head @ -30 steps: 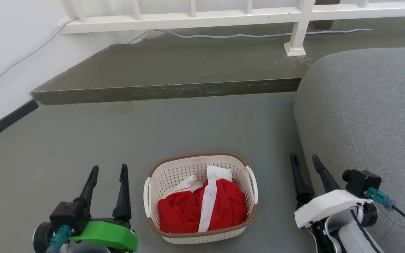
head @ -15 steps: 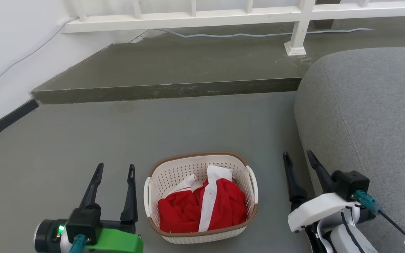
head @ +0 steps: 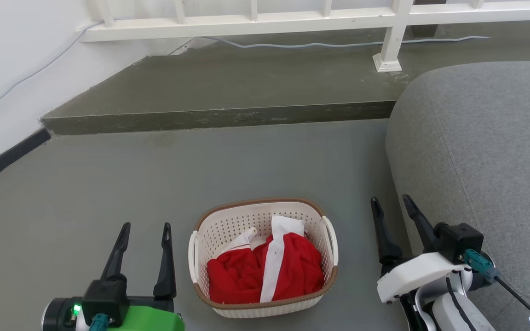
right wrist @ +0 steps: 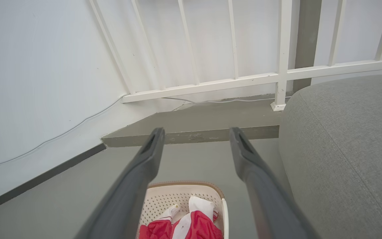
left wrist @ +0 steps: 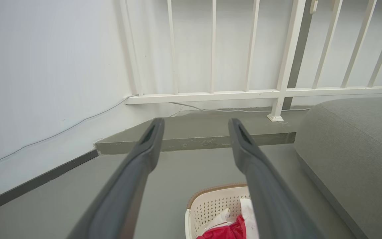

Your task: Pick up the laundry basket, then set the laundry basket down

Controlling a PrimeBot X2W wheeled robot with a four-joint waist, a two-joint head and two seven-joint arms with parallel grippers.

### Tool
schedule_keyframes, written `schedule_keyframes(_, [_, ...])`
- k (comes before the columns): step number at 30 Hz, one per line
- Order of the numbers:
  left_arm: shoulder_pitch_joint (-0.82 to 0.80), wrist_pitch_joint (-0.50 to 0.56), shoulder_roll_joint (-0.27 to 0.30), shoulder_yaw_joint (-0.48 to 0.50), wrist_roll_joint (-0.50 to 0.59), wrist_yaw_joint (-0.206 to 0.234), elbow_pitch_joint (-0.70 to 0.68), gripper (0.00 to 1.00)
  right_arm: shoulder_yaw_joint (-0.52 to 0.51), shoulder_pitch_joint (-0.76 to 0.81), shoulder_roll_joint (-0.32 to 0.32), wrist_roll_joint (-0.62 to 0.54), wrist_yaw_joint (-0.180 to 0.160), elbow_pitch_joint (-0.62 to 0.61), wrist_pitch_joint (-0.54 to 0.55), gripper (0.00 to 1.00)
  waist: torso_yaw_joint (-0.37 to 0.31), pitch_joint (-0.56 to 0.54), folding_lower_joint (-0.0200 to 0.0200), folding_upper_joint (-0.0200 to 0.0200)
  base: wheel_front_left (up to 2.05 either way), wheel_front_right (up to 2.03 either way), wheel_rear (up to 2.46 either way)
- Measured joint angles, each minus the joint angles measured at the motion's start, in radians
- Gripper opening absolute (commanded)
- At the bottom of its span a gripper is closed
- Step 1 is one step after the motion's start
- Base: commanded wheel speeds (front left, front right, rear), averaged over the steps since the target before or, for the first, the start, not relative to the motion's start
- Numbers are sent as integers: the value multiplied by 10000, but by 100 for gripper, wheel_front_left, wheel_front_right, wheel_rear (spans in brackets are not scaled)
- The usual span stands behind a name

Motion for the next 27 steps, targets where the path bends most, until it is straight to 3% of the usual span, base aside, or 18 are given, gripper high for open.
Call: schedule_keyframes(27, [-10,0,4,23,-48,81,-81,100,-12,-80,0,35,-6,-261,0,100,-7,582,0,0,0,0,0])
